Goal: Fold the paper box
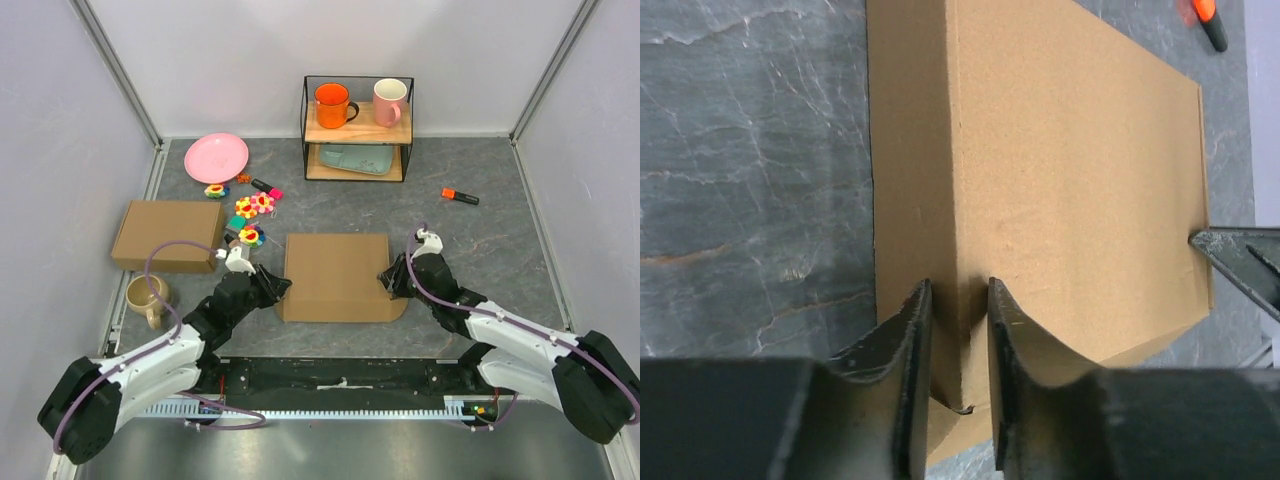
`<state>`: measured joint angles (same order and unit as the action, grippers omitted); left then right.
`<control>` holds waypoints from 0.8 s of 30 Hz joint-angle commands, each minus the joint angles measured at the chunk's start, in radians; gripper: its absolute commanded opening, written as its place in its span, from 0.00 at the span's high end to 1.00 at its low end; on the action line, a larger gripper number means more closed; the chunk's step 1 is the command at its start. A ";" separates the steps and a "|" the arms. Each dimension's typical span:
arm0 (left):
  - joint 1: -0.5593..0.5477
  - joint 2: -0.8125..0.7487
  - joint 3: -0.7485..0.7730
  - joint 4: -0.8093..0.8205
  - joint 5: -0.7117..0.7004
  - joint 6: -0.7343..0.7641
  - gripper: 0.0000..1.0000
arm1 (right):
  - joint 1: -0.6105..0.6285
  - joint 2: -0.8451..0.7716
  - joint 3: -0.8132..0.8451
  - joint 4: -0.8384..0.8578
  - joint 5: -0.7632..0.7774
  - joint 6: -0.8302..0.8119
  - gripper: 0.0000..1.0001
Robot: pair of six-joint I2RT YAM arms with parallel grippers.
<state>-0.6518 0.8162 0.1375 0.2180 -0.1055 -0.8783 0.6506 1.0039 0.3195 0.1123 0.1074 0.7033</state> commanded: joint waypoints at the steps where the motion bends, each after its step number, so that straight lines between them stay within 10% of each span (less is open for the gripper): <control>1: -0.002 0.109 0.028 0.081 -0.048 0.030 0.78 | 0.003 0.102 0.007 0.035 0.046 -0.018 0.65; 12: 0.018 0.371 0.172 0.172 -0.059 0.052 0.82 | -0.080 0.240 0.090 0.076 0.046 -0.074 0.69; 19: 0.030 0.235 0.238 0.005 -0.121 0.064 0.49 | -0.080 0.076 0.153 -0.078 0.112 -0.103 0.31; 24: 0.050 0.101 0.286 -0.123 -0.151 0.099 0.42 | -0.124 -0.019 0.171 -0.137 0.130 -0.133 0.29</control>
<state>-0.6163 0.9951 0.3504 0.1982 -0.1947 -0.8333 0.5632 1.0473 0.4389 0.0509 0.2020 0.6094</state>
